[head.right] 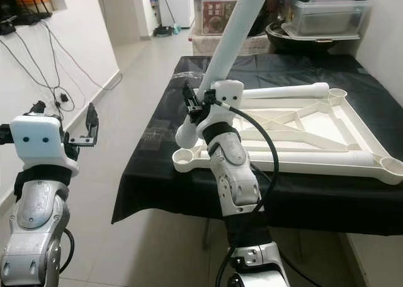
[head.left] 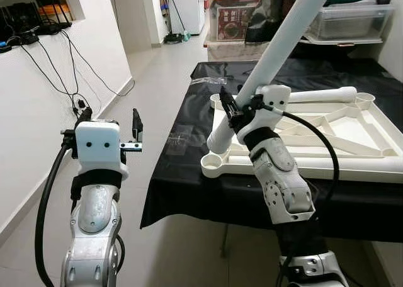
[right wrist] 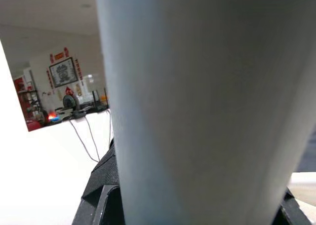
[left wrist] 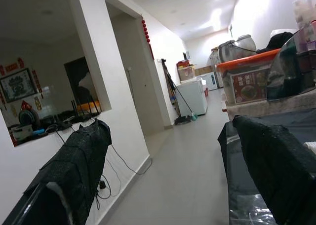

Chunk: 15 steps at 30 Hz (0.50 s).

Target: Building children table

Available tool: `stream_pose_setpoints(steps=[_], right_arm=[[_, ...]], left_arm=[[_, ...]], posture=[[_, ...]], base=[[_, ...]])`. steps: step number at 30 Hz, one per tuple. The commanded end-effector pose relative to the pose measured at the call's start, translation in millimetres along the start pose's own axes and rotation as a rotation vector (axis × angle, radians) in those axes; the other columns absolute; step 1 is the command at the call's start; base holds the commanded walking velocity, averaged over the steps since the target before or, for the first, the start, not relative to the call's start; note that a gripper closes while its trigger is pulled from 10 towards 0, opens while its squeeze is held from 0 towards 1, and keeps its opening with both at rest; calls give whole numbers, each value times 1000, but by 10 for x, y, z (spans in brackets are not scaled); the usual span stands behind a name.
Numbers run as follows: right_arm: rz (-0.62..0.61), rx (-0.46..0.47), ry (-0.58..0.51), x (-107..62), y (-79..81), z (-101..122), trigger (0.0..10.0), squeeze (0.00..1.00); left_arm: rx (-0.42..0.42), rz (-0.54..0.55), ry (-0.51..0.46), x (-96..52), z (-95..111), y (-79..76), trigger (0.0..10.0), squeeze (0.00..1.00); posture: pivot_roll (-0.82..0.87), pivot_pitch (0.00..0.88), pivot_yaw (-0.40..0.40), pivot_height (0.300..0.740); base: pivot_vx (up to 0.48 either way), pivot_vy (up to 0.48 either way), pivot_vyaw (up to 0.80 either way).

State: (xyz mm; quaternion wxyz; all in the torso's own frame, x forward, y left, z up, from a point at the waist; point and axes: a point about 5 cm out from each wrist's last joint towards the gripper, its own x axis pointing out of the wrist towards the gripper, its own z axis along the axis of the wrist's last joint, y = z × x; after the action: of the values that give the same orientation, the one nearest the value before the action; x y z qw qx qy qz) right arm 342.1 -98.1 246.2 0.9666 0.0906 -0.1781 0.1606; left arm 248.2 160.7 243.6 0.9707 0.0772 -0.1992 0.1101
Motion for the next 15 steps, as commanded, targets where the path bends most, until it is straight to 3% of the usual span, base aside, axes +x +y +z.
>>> stream_pose_setpoints(steps=[1,4,15], right_arm=[[23,-6,-21,24,72,20,10000,0],[23,-6,-18,26,73,8,10000,0],[30,-10,-20,31,70,8,10000,0]], left_arm=[[17,11,6,25,-5,36,10000,0],[22,5,7,32,-1,27,10000,0],[29,-10,15,10,-38,-14,10000,0]], posture=[[-41,0,49,740],[-41,0,49,740],[-46,0,54,740]], base=[[0,0,0],[0,0,0],[221,0,0]])
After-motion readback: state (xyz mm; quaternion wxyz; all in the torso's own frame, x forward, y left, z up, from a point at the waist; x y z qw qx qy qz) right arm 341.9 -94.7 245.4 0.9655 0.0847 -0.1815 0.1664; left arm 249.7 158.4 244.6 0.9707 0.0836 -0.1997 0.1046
